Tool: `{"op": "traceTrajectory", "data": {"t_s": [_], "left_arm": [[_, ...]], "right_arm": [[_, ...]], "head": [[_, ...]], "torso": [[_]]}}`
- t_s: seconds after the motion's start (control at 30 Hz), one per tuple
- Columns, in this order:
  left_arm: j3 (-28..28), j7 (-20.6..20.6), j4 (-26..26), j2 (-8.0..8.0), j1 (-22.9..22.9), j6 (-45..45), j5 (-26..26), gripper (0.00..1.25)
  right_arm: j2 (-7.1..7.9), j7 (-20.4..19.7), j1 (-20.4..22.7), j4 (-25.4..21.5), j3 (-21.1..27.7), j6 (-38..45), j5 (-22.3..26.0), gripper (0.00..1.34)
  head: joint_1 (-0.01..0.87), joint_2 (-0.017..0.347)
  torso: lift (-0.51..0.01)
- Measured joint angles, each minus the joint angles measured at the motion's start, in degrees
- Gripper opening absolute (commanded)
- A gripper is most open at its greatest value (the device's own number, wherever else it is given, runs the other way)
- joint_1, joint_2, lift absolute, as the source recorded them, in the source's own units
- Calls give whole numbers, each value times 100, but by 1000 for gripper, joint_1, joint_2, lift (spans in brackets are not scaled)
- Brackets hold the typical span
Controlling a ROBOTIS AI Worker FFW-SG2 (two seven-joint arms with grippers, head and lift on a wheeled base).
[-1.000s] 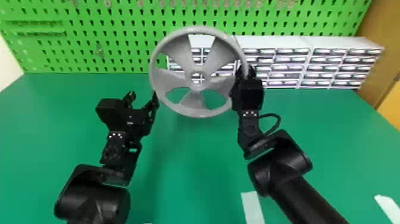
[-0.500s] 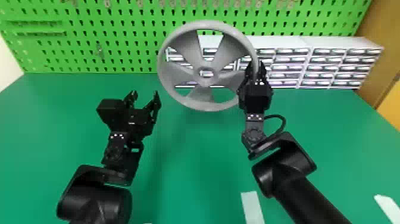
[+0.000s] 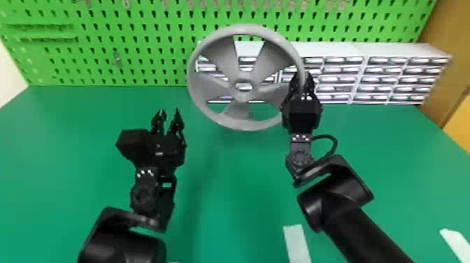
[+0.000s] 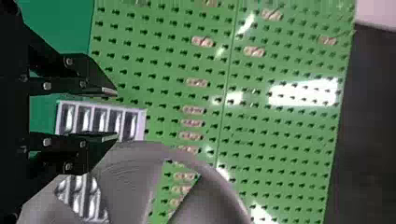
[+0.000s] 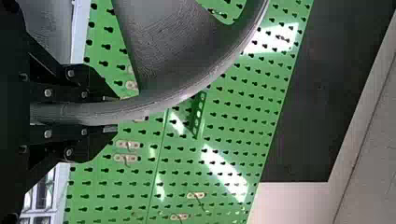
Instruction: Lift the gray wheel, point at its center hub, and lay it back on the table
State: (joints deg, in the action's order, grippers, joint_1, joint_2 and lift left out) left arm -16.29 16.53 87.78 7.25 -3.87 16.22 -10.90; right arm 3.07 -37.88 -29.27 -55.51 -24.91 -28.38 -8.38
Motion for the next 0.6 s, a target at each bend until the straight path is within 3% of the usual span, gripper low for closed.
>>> {"op": "traceTrajectory", "data": {"t_s": [0.13,0.27,0.47,0.6], "left_arm": [[-314,855,286,-4,216,201,220,222],[-597,1320,559,32,344,229,405,176],[-1343,2180,805,354,263,232,277,130],[-1863,2337,847,540,102,228,-81,104]], "right_arm": [[3,1,0,5,1,6,6,28],[9,1,0,6,20,11,17,28],[12,0,0,6,31,35,29,28],[9,0,-17,6,36,51,29,28]], "head": [[692,48],[692,48],[692,48],[692,48]], "torso": [[-96],[-96],[-96],[-96]]}}
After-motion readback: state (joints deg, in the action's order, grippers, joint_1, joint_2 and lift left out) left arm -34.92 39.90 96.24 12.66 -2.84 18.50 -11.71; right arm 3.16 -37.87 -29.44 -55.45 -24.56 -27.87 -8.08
